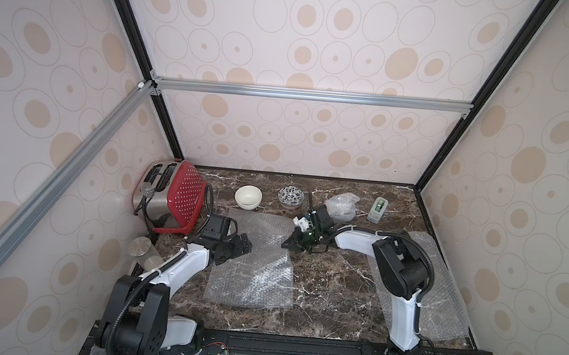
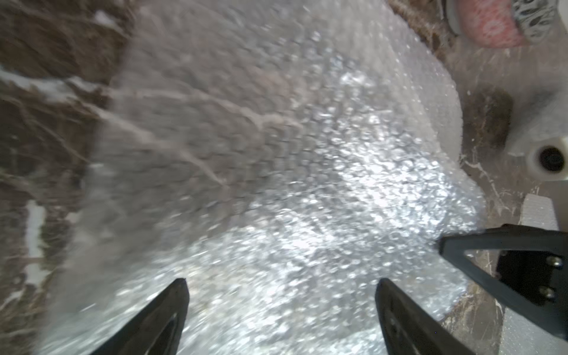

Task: Wrap bowls in bubble wrap
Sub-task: Move the bubble wrap to the center of the board.

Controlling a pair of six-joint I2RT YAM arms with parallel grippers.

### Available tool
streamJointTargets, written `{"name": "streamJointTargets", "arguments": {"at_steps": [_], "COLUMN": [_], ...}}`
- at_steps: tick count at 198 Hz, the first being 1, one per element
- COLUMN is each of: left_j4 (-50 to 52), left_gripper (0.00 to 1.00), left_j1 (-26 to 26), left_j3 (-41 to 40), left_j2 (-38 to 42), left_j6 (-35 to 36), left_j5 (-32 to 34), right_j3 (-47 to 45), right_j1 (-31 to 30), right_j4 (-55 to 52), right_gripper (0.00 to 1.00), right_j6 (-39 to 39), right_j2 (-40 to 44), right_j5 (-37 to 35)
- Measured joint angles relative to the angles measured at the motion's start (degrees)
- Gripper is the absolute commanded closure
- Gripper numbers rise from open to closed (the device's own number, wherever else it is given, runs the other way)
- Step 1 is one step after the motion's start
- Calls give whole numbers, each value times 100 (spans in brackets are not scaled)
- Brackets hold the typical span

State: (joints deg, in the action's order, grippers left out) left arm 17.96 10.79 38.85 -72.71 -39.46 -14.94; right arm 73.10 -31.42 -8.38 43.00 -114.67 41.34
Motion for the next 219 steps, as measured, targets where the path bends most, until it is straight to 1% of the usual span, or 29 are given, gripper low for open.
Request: {"name": "streamJointTargets", "arguments": {"at_steps": [17, 34, 52, 64, 74, 87, 111, 126, 155, 187, 203, 219], "left_j4": [59, 98, 105, 109, 111, 107, 109, 109, 94, 17, -9, -33], "left_gripper": [6, 6, 6, 6, 6, 6, 6, 6, 7, 7, 7, 7], "left_j1": [0, 0, 0, 0, 0, 0, 0, 2, 4, 87, 155, 188], "left_j3": [15, 20, 20, 39, 83, 127, 157, 160, 160, 160, 186, 225], "left_j2": [199, 254, 251, 240, 205, 166, 162, 162, 61, -212, -302, -356], "left_j6": [9, 9, 9, 9, 9, 9, 11, 11, 11, 11, 13, 17], "left_j5": [79, 120, 138, 136, 136, 133, 131, 131, 114, 44, 22, 26], "right_j3": [83, 114, 116, 118, 120, 120, 153, 214, 468, 1088, 1534, 2164], "right_j1": [417, 706, 855, 874, 861, 855, 852, 857, 861, 855, 837, 796], "right_j4": [-857, -1578, -2256, -2618, -2833, -2992, -3158, -3254, -3508, -3427, -3268, -3189], "right_gripper": [94, 93, 93, 91, 87, 77, 66, 62, 61, 61, 62, 62], "right_j6": [-623, -1145, -1639, -1895, -2044, -2170, -2232, -2267, -2280, -2177, -2068, -1980], "right_j2": [273, 380, 354, 297, 245, 216, 216, 249, 573, 944, 863, 505], "right_j5": [7, 46, 50, 48, 48, 2, -195, -396, -920, -1342, -1545, -1847]}}
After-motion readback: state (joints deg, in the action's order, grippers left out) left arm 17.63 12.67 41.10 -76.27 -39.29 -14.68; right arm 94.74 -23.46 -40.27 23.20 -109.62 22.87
